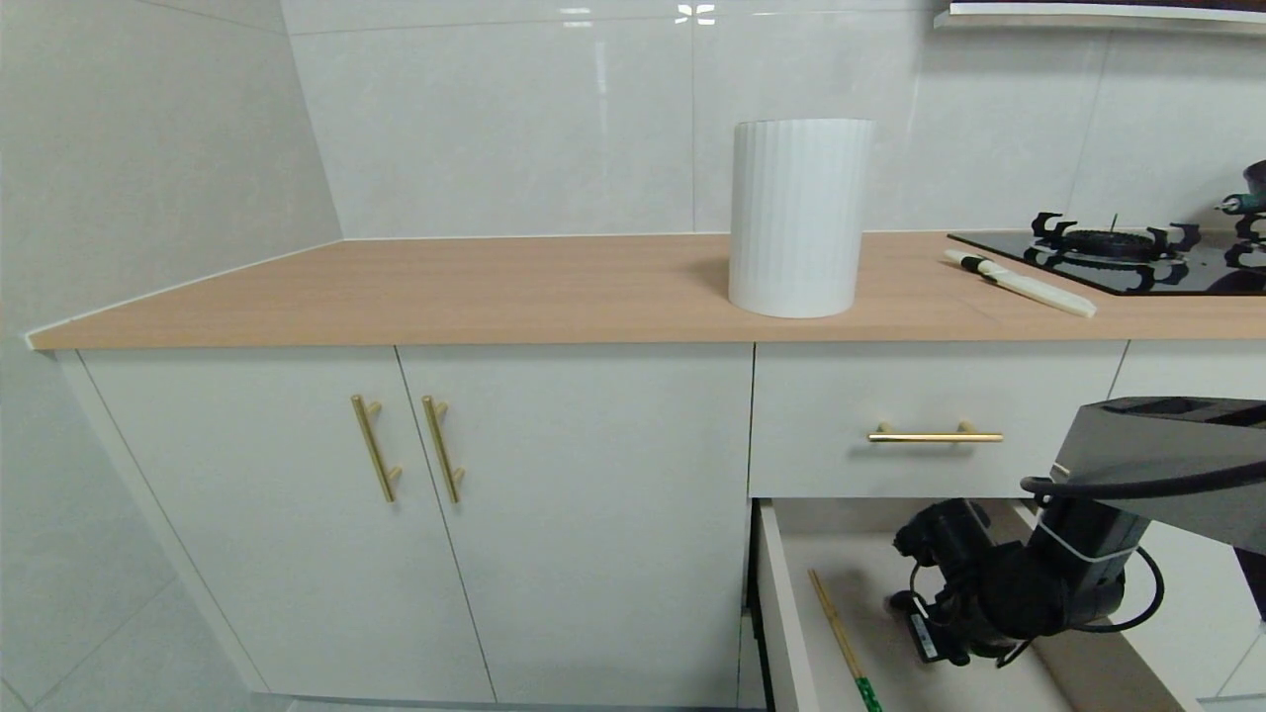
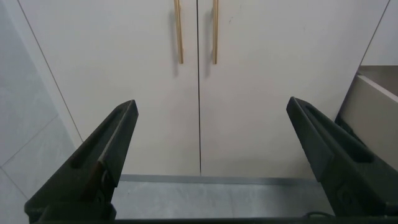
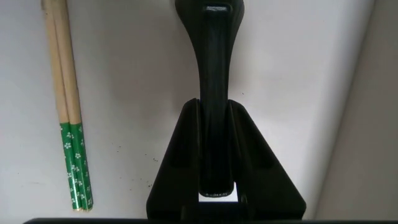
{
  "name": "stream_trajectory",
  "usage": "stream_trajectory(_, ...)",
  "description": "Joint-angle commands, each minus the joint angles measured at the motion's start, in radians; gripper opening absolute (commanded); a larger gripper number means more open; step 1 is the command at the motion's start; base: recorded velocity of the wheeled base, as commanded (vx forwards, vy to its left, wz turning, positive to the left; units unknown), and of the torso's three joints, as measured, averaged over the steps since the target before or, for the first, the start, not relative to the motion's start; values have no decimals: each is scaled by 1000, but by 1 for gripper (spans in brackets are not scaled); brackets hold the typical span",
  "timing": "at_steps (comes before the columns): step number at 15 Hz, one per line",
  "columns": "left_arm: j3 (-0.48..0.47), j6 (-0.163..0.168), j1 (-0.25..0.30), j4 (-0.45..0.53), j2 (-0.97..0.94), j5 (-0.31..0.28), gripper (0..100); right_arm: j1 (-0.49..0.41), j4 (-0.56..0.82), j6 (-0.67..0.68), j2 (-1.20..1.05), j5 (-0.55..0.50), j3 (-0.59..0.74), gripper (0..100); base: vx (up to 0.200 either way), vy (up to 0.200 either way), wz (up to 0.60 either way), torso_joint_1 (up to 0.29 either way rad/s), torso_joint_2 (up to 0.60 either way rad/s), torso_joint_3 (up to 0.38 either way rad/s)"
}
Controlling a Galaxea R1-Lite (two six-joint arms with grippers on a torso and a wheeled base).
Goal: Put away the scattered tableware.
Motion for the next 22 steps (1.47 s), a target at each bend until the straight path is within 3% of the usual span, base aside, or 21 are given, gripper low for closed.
stream_trajectory(1,0,0,1,0,0,1,100,0,0,12,13,-16,-12,0,0,0,0,0,0,0)
stream_trajectory(6,0,0,1,0,0,1,100,0,0,25,16,-24,-13,0,0,0,0,0,0,0)
stream_trajectory(7,0,0,1,0,0,1,100,0,0,25,16,-22,-13,100,0,0,0,0,0,0)
stream_trajectory(17,0,0,1,0,0,1,100,0,0,26,-41,-25,10,100,0,0,0,0,0,0)
stream_trajectory(22,0,0,1,0,0,1,100,28,23,20,-404,19,137,100,0,0,0,0,0,0)
